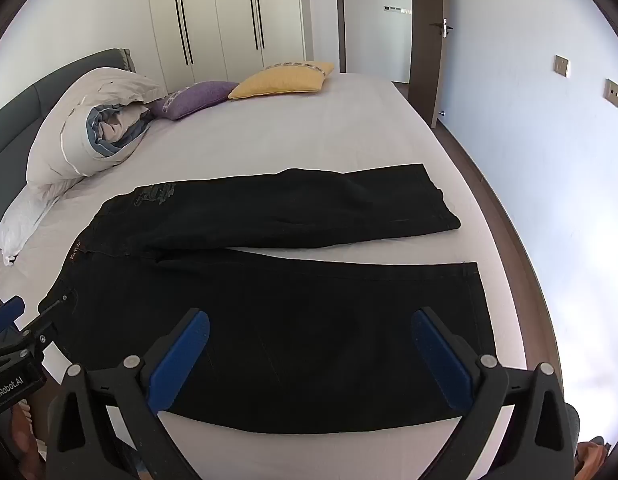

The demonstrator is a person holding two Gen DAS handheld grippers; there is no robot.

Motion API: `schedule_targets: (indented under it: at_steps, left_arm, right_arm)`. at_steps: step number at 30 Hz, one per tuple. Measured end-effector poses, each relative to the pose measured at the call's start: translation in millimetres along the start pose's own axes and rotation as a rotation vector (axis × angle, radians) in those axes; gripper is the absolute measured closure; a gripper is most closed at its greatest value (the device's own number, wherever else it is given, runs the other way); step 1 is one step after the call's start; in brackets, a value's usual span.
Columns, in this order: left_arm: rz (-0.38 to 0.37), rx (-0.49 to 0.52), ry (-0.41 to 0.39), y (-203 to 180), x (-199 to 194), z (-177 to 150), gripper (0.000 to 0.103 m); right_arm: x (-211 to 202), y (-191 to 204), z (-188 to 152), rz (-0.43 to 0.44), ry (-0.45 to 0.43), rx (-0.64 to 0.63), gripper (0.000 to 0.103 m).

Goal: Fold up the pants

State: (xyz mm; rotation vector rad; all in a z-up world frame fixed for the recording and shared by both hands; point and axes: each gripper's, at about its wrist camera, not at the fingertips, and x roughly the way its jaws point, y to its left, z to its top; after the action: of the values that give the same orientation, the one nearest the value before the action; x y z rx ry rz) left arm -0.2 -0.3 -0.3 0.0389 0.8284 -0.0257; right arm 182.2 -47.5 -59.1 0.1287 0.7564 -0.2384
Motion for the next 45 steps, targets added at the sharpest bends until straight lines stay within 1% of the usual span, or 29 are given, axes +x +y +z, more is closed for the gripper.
schedule_targets:
  at_steps: [1,13,14,24,25,28,45]
  left_arm:
    - [-0.021,-0.017,0.019,1.1,0.9,0.4,0.0]
    - [-0.019,-0.019,0.007,8.5,2.0,-1.1,0.0]
    - [-0.019,-0.018,0.007,8.3,1.8,-0.8,0.0]
    - [-0.016,-0.019,0.009,12.1,4.3,-3.5,0.0]
    - [-0.016,-0.019,0.01,7.5,2.6,-4.7,0.0]
    - [-0.015,-0.024,0.01,11.4,5.1,-12.2,0.0]
    - [-0.016,-0.029,0.014,15.5,7.3,-20.1,0.0]
  right_arm:
    - [0.3,0.2,0.0,0.0,0.002,-0.002,0.0]
    - [6.1,-0.9,-2.9,0.002,0.018,-0.012,0.0]
    - [4.9,6.5,-5.8,-0.004,0.015,-0.018,0.0]
    - [6.0,12.7,-9.7,-0.003,0.02,-0.025,0.0]
    - [6.5,13.7,-11.2,-0.003,0.02,-0.027,0.0]
    - [5.8,15.6,-12.8,-0.002,0.02,-0.03,0.0]
    - [7.4,18.3,-14.9,0.003,0.028,-0.033,0.0]
